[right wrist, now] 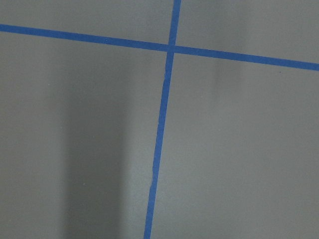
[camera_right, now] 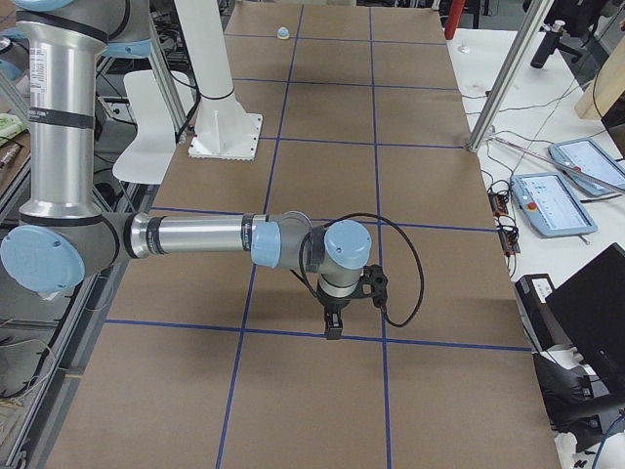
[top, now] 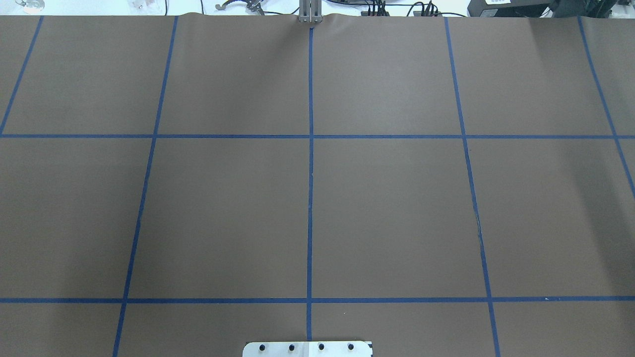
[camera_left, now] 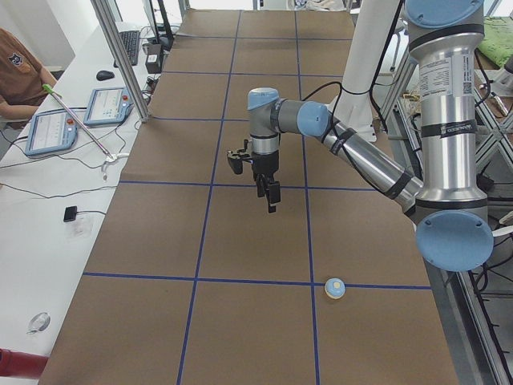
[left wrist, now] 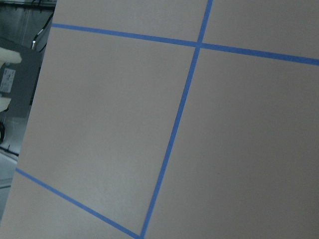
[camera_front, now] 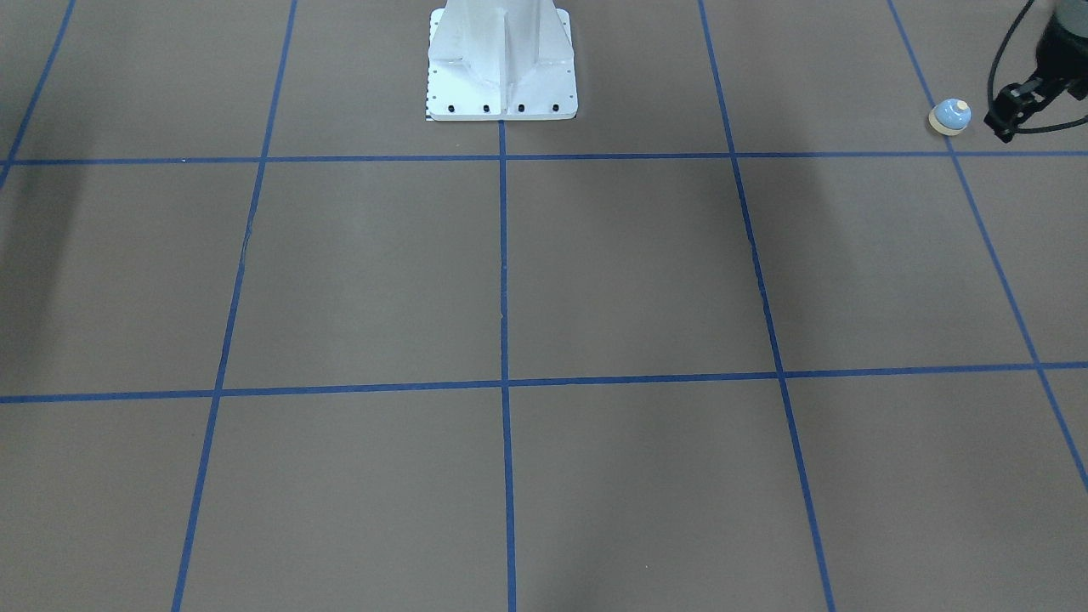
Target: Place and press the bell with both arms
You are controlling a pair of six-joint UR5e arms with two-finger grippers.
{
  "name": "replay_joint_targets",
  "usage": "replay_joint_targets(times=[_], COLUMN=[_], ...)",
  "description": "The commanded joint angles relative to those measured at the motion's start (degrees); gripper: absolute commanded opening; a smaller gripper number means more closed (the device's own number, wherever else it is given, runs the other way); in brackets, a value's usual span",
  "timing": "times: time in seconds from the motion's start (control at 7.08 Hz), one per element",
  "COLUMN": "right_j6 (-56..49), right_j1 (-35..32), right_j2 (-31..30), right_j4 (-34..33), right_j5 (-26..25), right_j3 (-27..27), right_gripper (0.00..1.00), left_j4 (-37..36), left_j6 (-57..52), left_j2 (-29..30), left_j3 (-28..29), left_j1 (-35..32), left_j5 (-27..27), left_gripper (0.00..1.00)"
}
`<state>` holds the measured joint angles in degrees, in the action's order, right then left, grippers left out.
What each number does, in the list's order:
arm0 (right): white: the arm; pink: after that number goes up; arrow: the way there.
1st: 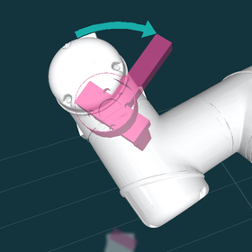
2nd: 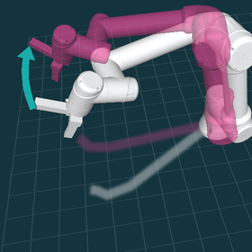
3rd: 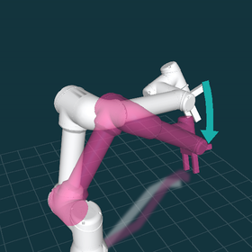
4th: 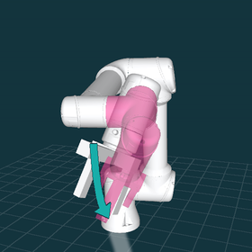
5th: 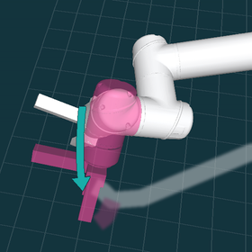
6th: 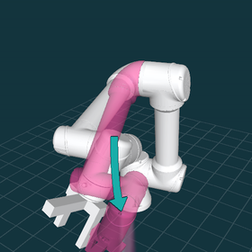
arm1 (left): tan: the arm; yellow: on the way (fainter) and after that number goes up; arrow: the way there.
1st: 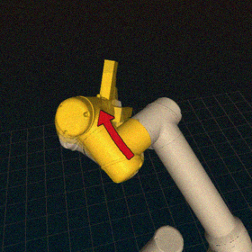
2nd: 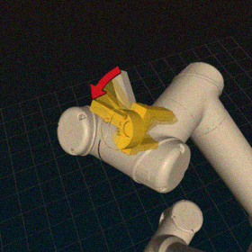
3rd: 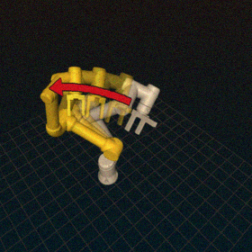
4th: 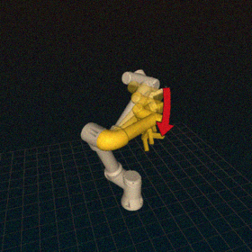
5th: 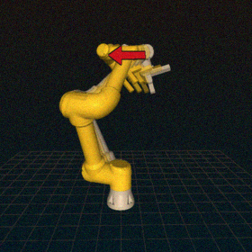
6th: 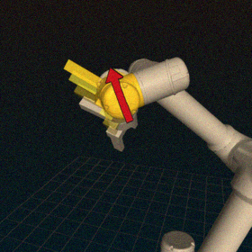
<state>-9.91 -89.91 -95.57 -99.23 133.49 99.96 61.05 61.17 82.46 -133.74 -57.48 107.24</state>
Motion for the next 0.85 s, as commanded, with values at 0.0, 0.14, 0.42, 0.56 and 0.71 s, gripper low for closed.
replay_joint_targets(times=[0.0, 0.14, 0.42, 0.56, 0.71], right_j6=[-0.02, 0.06, 0.15, 0.33, 4.68], right_j1=[0.26, 1.48, 7.63, 10.87, 14.55], right_j2=[1.17, 5.18, 10.73, 13.45, 16.7], right_j4=[0.08, -0.52, -0.36, -0.35, -0.09], right_j5=[0.71, 3.07, 2.04, 2.04, 0.64], right_j3=[0.14, -0.03, -0.38, -0.03, -0.64], right_gripper=[1.0, 1.0, 1.0, 1.0, 1.0], left_j4=[-0.93, -0.84, -0.93, -0.84, -0.84], left_j6=[31.07, 40.51, 56.97, 62.17, 64.66], left_j2=[-1.77, -3.78, -7.39, -9.32, -10.12], left_j3=[-0.47, 0.05, 3.47, 5.66, 8.29], left_j1=[16.54, 21.4, 28.1, 29.08, 29.18], left_j5=[-6.32, -7.73, -9.67, -9.77, -9.68], left_gripper=[1.0, 1.0, 1.0, 1.0, 1.0])
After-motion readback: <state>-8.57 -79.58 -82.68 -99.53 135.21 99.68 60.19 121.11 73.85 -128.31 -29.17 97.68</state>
